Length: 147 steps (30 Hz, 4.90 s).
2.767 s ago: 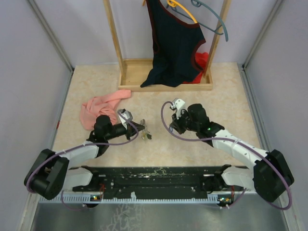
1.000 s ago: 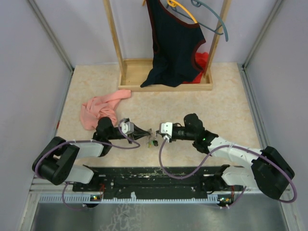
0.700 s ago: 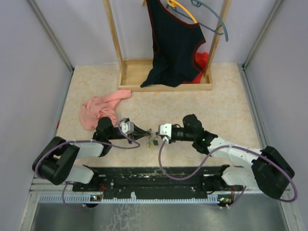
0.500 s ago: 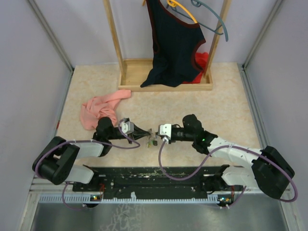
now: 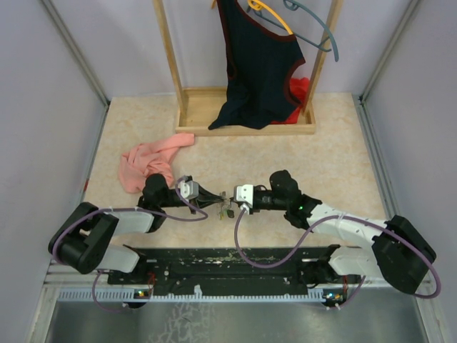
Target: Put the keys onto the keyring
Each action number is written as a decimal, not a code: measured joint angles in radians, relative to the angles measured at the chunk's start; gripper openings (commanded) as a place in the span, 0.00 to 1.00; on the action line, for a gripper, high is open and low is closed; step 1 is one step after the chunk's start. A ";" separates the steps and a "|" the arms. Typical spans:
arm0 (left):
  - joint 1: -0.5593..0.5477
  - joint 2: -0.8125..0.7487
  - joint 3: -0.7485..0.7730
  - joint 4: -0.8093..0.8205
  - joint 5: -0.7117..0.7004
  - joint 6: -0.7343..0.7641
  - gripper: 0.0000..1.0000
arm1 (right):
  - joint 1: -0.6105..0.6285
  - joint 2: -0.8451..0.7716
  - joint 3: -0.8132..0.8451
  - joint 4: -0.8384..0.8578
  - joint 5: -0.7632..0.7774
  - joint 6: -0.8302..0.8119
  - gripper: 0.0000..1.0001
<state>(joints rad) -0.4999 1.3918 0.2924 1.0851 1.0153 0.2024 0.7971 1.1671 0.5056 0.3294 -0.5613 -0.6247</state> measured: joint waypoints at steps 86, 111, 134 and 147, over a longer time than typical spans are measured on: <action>-0.085 -0.127 0.034 -0.283 -0.173 0.163 0.01 | 0.019 0.041 0.119 -0.189 0.045 0.034 0.00; -0.146 -0.186 0.058 -0.411 -0.320 0.241 0.01 | 0.019 0.058 0.216 -0.357 0.049 -0.013 0.19; -0.146 -0.191 0.056 -0.397 -0.341 0.231 0.01 | -0.015 -0.017 0.114 -0.222 0.070 -0.007 0.23; -0.146 -0.191 0.056 -0.397 -0.331 0.221 0.01 | -0.016 0.016 0.114 -0.195 0.055 -0.003 0.14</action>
<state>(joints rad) -0.6464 1.2011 0.3489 0.6884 0.6842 0.4236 0.7811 1.1828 0.6201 0.1341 -0.5060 -0.6273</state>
